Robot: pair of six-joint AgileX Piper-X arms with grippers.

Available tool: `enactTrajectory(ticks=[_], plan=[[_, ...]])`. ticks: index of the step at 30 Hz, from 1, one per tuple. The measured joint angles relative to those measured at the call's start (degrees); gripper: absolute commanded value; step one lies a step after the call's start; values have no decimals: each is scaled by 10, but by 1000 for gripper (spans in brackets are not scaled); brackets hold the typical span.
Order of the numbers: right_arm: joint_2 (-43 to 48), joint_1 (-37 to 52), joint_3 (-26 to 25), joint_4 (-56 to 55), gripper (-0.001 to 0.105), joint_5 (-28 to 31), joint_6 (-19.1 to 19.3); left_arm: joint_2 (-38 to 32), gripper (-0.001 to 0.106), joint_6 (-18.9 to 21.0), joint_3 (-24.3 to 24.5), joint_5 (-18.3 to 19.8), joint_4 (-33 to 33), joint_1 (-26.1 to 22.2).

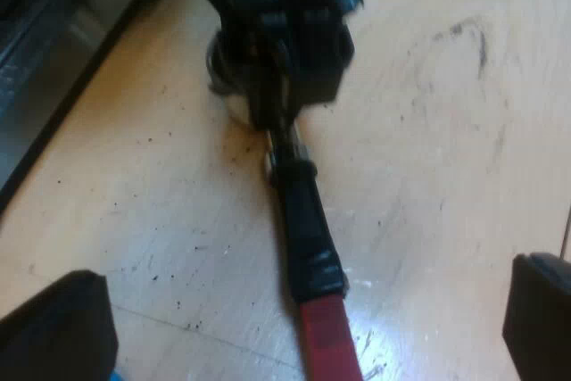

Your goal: Put the handle in the coffee machine

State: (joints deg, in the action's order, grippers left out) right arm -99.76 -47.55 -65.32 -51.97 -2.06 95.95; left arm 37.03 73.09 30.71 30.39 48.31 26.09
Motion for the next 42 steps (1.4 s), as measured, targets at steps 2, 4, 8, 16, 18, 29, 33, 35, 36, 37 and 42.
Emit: enactTrajectory(ticks=[2,4,8,16,18,29,33,35,36,37,42], plan=[[28,0,0,-14,0,-1,-51,0,89,-26,-2,0,9,0],[43,0,0,-19,0,-4,-69,0,89,-33,-5,0,11,0],[83,0,0,-47,0,-11,-96,5,89,-37,-5,0,11,0],[127,0,0,-63,0,-31,-125,84,89,-72,-5,-2,8,0],[132,0,0,-68,0,-31,-133,90,89,-73,-5,-2,8,0],[136,-31,0,-73,0,-30,-150,153,86,-83,-5,-17,-28,4],[136,-37,0,-63,0,-35,-169,169,86,-94,-5,-16,-29,19],[136,-37,0,-53,0,-34,-174,175,86,-101,-5,-16,-29,20],[136,-37,0,-51,0,-34,-175,176,86,-101,-5,-16,-29,20],[136,-37,0,-48,0,-32,-176,183,86,-102,-4,-20,-29,20],[136,-37,0,-47,0,-32,-176,185,85,-107,-4,-28,-31,20]])
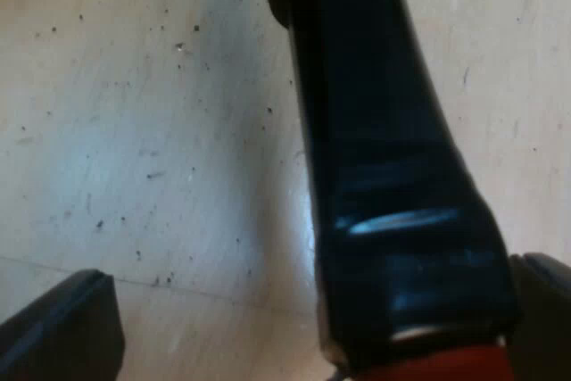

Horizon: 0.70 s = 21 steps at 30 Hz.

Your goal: Put the handle in the coffee machine

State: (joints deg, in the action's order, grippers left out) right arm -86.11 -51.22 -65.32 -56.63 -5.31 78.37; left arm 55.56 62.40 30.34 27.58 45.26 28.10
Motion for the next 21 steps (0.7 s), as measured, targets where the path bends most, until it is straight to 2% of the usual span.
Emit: enactTrajectory(ticks=[5,15,21], plan=[[0,0,0,0,0,8,0,0,72,-13,2,-19,5,0],[0,0,0,0,0,8,0,0,72,-15,3,-32,6,0],[0,0,0,0,0,8,0,0,56,-15,3,-32,6,0]])
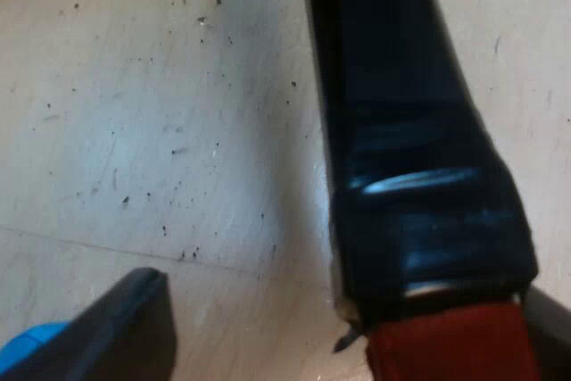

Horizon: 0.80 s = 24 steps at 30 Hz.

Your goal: Put the handle in the coffee machine

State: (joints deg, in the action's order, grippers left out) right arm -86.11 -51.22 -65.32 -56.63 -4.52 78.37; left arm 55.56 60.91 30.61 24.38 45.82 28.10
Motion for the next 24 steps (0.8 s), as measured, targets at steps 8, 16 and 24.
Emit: enactTrajectory(ticks=[8,16,24], plan=[[0,0,0,6,0,10,-13,0,29,0,0,0,1,0],[0,2,0,6,0,10,-22,0,0,9,0,18,1,0],[0,2,0,3,39,6,-23,0,0,9,0,23,-7,-2]])
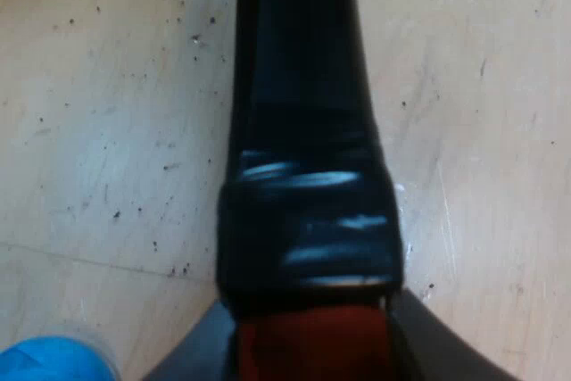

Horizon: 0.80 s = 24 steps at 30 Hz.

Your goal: Put the handle in the coffee machine

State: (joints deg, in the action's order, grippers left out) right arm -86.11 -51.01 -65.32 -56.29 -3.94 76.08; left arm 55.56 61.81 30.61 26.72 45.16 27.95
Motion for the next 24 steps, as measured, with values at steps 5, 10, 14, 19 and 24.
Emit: enactTrajectory(ticks=[5,10,14,19,24], plan=[[1,1,0,-1,84,0,4,0,0,0,-1,2,-4,0],[5,1,0,-1,73,1,26,0,0,-5,-2,6,-6,0],[15,1,-1,1,73,25,28,0,0,-6,-2,7,-7,0],[45,1,-19,2,73,53,25,0,0,-19,-2,11,-5,-18],[82,-24,-26,3,73,148,3,0,0,-70,-2,-12,-7,-71]])
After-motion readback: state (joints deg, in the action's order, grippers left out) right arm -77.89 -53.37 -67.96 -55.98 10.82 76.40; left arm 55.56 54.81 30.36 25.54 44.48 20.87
